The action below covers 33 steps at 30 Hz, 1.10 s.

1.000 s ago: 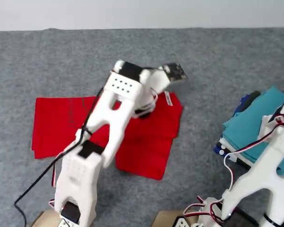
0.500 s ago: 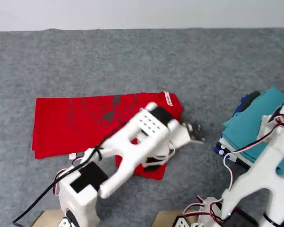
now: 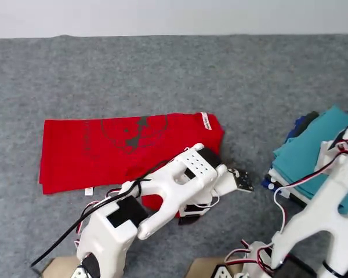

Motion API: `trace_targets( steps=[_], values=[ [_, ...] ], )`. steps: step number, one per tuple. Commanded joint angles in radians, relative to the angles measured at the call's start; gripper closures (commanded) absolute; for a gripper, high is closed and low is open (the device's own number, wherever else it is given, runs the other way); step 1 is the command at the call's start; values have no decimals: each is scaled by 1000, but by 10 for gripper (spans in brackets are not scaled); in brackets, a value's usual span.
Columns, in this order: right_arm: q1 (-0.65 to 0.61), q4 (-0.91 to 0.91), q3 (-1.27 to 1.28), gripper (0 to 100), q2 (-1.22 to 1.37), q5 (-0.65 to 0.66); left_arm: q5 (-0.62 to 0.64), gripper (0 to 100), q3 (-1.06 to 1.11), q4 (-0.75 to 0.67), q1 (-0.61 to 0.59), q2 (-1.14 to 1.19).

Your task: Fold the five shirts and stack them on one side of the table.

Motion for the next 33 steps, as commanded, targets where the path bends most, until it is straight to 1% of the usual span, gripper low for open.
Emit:
trace_targets(
  steps=[1,4,9,14,18,25,30,33],
  values=[
    [-8,16,-3,963,-28,9,21,930,-19,-21,15,3],
    [-8,16,-3,963,-30,9,23,991,-38,-8,17,3],
    [-8,16,-3,963,-30,9,25,994,-90,54,14,3],
    [-8,16,-3,963,-30,9,23,995,-214,158,11,3],
    [-8,16,-3,963,-30,9,17,995,-348,210,-49,3],
    [-10,16,-3,962,-28,9,-106,994,-473,201,-210,15],
    [-12,16,-3,961,-28,9,-184,992,-475,129,-305,15],
    [-12,16,-3,961,-28,9,-221,992,-476,75,-334,15]
  ],
)
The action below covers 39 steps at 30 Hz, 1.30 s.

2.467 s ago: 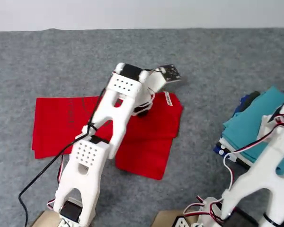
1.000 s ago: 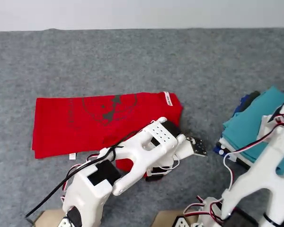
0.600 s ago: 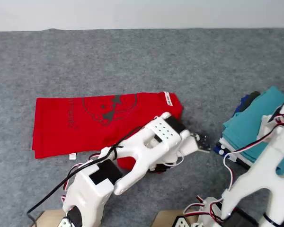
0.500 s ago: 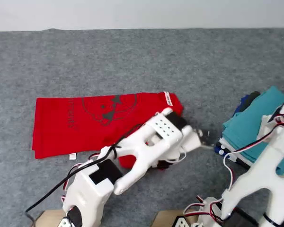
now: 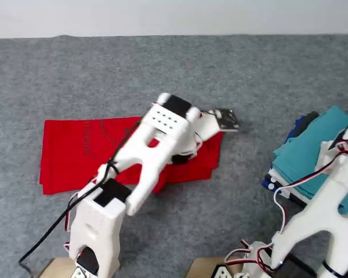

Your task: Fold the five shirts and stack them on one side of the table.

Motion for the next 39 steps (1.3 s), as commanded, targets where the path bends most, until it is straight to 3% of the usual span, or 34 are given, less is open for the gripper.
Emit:
trace_targets(
  steps=[1,8,16,25,28,35,39],
  values=[
    [-12,16,-3,961,-28,9,-41,991,-36,-66,-38,-9],
    [-12,18,-3,961,-28,9,-43,931,-38,-152,-43,-9],
    [-12,25,-3,962,-28,9,-43,930,-68,-213,-95,71],
    [-12,25,-3,962,-28,9,-40,931,-435,92,-114,101],
    [-12,27,-3,962,-30,9,35,929,-506,97,-107,75],
    [-12,27,-3,962,-30,9,55,931,-124,89,49,-109],
    [-12,27,-3,962,-30,9,57,952,58,38,61,-120]
  ],
)
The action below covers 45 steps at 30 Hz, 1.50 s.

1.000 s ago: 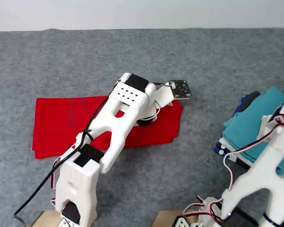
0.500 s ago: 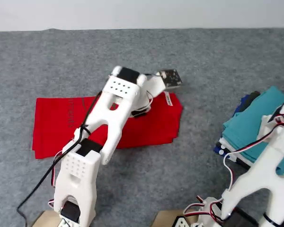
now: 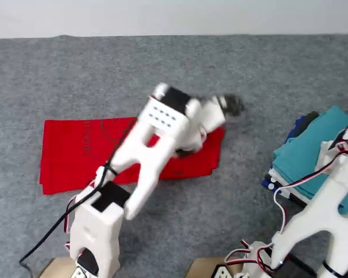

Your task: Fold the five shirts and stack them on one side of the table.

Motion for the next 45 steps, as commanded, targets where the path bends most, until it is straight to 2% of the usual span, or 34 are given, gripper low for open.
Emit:
trace_targets(
  steps=[1,7,13,18,25,31,37,41,45],
  values=[
    [-12,25,-3,962,-30,9,9,958,130,-40,-5,-68],
    [-12,18,-3,961,-28,9,-61,959,240,-172,-124,-58],
    [-13,2,-2,960,-27,9,-112,959,185,-308,-255,112],
    [-13,-5,-2,959,-27,41,-109,963,-64,-175,-269,242],
    [-13,-4,-2,961,-28,43,-78,963,-367,31,-224,287],
    [-13,-1,-2,961,-28,43,-34,963,-371,31,-201,219],
    [-8,5,-2,962,-33,44,109,963,-266,31,-284,64],
    [-7,7,-2,962,-35,44,216,961,-107,29,-393,-89],
    [-7,7,-2,962,-30,44,272,959,-8,29,-595,-198]
  ],
)
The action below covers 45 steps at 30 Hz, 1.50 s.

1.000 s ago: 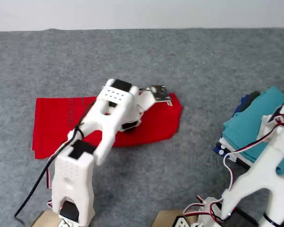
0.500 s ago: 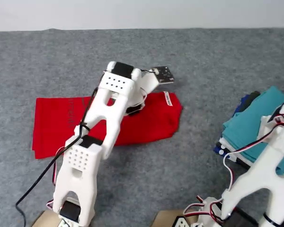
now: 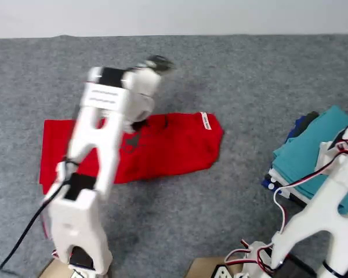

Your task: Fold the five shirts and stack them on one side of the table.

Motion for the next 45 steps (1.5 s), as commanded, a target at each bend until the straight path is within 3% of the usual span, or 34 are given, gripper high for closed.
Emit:
trace_targets(
  steps=[1,6,11,28,38,45],
  values=[
    [-5,8,-3,961,-30,14,38,953,48,29,-199,-135],
    [-10,7,-3,959,-28,37,31,824,65,31,-442,-143],
    [-10,7,-3,959,-28,77,-46,764,79,-17,-554,-120],
    [-7,8,-5,959,-38,92,-60,765,77,-269,-651,227],
    [-5,10,-9,959,-39,92,-61,769,77,-278,-663,341],
    [-5,10,-9,959,-39,92,-101,925,77,-270,-657,459]
  ],
)
